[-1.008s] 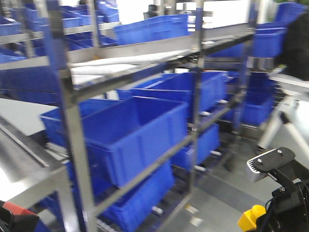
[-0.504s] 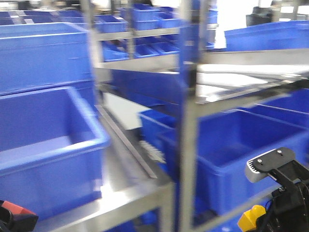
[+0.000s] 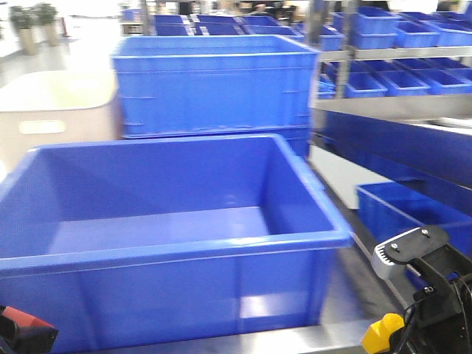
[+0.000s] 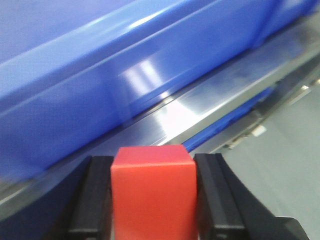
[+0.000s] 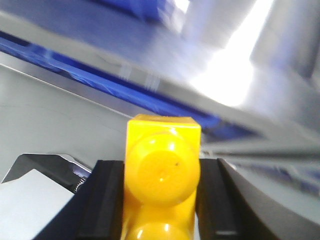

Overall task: Pick red and yellow blocks into blue bin
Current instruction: 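Drive along the shelves to the large blue bin, holding both blocks, then move the right gripper over the blue bin and release the yellow brick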

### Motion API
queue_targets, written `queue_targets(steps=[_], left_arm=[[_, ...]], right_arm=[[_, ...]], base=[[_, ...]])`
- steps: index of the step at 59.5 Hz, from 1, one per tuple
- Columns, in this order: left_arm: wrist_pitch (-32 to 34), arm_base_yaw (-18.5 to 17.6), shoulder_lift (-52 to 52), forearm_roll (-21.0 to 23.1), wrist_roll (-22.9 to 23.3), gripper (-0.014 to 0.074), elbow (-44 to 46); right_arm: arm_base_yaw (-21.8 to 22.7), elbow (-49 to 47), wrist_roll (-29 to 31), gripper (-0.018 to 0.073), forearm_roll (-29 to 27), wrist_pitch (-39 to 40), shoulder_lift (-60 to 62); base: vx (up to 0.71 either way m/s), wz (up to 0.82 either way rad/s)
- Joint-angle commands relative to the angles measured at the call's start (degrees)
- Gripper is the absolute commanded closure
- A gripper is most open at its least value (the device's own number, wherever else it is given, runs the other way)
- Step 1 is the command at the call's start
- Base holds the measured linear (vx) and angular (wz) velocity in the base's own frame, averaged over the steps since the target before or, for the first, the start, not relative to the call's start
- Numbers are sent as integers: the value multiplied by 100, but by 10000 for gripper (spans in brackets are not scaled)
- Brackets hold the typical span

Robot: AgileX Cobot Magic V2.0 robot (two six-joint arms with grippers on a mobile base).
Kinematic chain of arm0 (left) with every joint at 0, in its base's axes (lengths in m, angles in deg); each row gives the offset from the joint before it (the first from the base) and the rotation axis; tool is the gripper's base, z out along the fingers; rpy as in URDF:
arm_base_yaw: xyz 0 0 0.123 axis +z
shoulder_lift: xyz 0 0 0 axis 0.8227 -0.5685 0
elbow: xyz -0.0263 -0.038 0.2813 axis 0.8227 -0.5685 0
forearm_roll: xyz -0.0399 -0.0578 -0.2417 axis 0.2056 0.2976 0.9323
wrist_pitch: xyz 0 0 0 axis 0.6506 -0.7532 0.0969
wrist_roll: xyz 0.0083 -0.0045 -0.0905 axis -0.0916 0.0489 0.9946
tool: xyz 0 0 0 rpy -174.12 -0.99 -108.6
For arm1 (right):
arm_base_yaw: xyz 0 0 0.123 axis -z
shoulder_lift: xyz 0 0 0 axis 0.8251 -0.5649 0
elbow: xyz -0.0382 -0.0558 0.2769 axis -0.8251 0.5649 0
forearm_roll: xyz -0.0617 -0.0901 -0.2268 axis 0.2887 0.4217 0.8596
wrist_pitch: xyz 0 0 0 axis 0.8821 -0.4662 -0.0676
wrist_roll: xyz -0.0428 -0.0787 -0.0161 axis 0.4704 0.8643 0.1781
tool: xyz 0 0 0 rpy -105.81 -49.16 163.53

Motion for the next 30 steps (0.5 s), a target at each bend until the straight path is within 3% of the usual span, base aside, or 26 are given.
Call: queue_targets(steps=[1,30], left_arm=[[369,-27,91,68,14,362,141],[369,-27,91,68,14,362,141]], right_arm=[[16,-154,55,315,-35,195,141],[16,-154,55,315,-35,195,141]], base=[[4,47],[2,25]])
